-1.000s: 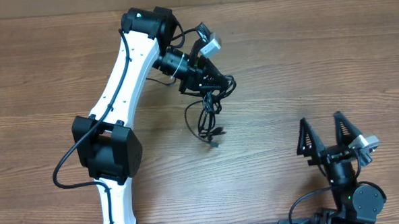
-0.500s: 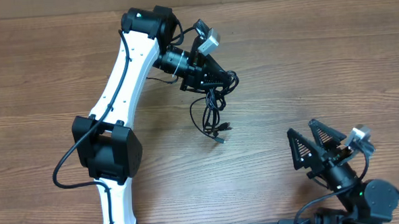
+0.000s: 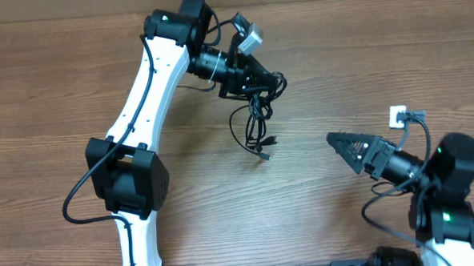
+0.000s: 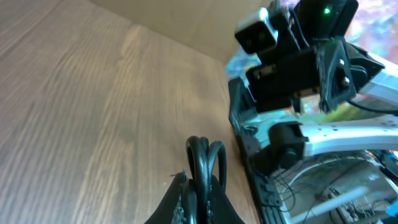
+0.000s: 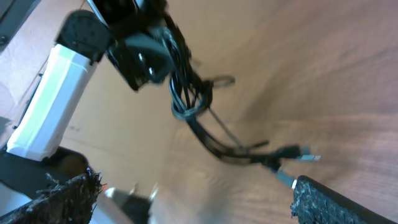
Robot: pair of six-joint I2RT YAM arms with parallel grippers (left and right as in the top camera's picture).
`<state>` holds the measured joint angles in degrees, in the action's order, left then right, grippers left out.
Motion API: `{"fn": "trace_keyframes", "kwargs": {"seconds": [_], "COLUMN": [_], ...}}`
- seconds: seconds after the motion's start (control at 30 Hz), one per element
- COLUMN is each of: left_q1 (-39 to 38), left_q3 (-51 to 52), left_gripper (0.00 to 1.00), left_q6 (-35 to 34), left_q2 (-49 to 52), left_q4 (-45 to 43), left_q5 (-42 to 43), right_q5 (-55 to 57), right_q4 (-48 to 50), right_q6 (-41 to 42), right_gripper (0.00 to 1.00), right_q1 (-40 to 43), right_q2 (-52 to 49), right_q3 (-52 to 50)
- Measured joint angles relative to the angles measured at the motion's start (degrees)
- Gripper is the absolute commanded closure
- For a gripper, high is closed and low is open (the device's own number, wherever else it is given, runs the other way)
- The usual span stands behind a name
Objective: Untangle cables
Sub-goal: 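Move the right gripper toward the hanging cables below the left gripper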
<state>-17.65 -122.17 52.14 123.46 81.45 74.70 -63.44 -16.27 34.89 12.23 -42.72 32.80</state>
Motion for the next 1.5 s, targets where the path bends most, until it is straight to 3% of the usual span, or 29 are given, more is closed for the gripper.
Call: {"fn": "trace_keyframes", "kwargs": {"seconds": [0.2,0.37,0.47,0.5,0.57,0.7,0.93,1.2,1.5], "left_q1": [0.0,0.0,0.0,0.0,0.0,0.0,-0.1,-3.5,-9.8], "left_q3": [-0.1,-0.1,-0.1,-0.1,-0.1,-0.1,-0.1,-0.1,-0.1], "left_gripper": [0.96,0.96,0.96,0.96,0.96,0.96,0.96,0.96,0.96], "left_q6": [-23.6,-39.7,-47.6,-50.4,-54.9,-64.0,-68.7,-63.6,-62.2], "left_q2": [0.0,0.0,0.0,0.0,0.0,0.0,0.0,0.0,0.0], "left_q4": [-11.9,-13.5,-12.9,-12.6,-12.2,-11.5,-6.5,-2.8,-2.2], "left_q5": [-11.0,-19.7,-23.7,-25.3,-27.9,-31.4,-32.6,-34.9,-40.4], "right_q5": [-4.6,-5.8,-6.2,-6.3,-6.2,-2.8,8.1,21.3,28.9], "right_q4": [4.1,9.3,13.9,15.9,21.1,24.5,19.1,12.6,10.9], "right_q6": [-0.1,0.2,0.6,0.5,0.8,0.0,-8.9,-24.6,-33.6], "right_gripper": [0.0,0.0,0.17,0.17,0.04,0.03,0.03,0.04,0.09], "right_q1": [0.0,-0.1,-1.0,-1.6,-3.4,-8.1,-15.1,-21.6,-29.8], "right_q2": [-7.4,-9.8,-10.4,-10.4,-10.4,-10.4,-10.4,-10.6,-10.7], "right_q3": [0.0,0.0,0.0,0.0,0.1,0.3,0.3,0.3,0.3]}}
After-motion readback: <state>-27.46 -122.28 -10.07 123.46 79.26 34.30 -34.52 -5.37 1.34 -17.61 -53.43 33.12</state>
